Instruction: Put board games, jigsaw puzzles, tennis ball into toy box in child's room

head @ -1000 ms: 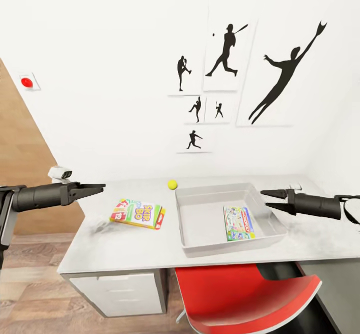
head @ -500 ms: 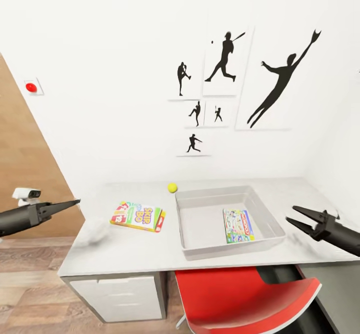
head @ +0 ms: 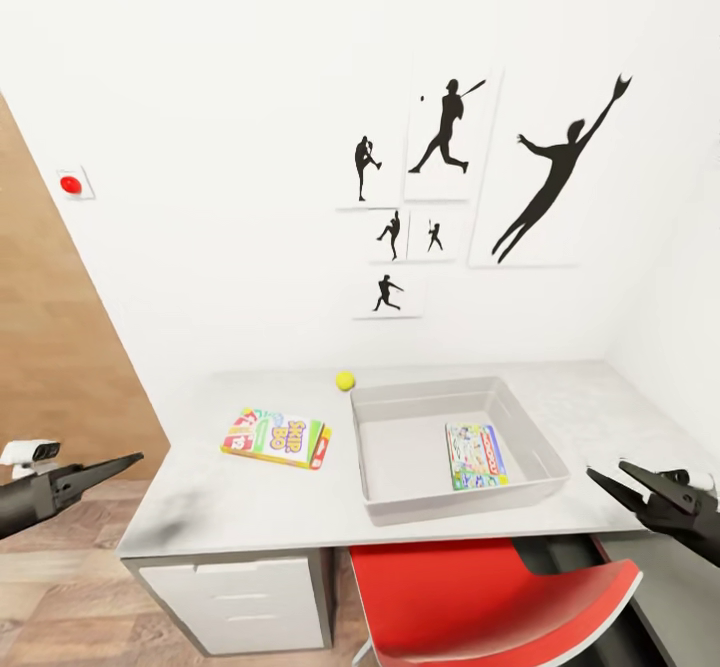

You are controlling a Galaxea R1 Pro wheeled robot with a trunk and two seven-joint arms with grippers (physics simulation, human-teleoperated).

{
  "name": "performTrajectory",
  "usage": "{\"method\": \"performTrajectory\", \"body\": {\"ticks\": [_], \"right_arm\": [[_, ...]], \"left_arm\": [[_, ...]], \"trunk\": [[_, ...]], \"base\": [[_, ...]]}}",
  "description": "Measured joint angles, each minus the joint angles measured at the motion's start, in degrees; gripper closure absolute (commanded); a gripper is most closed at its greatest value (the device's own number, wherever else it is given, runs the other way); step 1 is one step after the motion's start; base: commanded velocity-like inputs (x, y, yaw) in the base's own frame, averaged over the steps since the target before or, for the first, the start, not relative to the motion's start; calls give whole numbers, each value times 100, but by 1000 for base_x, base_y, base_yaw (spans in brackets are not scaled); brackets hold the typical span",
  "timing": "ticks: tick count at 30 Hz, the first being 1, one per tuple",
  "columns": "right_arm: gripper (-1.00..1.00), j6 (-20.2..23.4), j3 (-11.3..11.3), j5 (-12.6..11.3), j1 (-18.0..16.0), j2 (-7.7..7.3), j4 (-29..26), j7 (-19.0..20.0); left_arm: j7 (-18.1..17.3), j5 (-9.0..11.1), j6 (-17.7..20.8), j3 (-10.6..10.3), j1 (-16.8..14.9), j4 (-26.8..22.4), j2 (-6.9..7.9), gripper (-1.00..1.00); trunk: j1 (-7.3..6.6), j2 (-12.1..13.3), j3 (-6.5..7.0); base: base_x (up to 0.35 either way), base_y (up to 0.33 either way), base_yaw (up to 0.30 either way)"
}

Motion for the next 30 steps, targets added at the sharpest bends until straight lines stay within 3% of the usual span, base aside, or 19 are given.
{"method": "performTrajectory", "body": {"ticks": [2, 7, 13, 18, 22, 30], "right_arm": [[-100, -60, -5, -2, 58, -1, -10, 8], [-100, -170, -32, 0, 145, 1, -216, 9], [-100, -211, -39, 1, 160, 14, -310, -3], [-100, -247, -40, 2, 162, 130, -341, -27], [-100, -249, -45, 1, 143, 294, -310, -75], [-100, -447, -64, 17, 88, 954, -286, -819]], "left_arm": [[0, 21, -36, 71, 38, 53, 13, -100], [0, 191, -54, 544, 102, 134, 27, -100], [0, 240, -61, 658, 114, 142, 3, -100], [0, 252, -72, 691, 116, 143, 25, -100], [0, 257, -73, 696, 116, 143, 30, -100], [0, 258, -86, 695, 117, 143, 22, -100]], "trunk": [[0, 0, 19], [0, 0, 67], [0, 1, 123], [0, 1, 164], [1, 1, 176], [1, 1, 179]], "base": [[0, 0, 0], [0, 0, 0], [0, 0, 0], [0, 0, 0], [0, 0, 0], [0, 0, 0]]}}
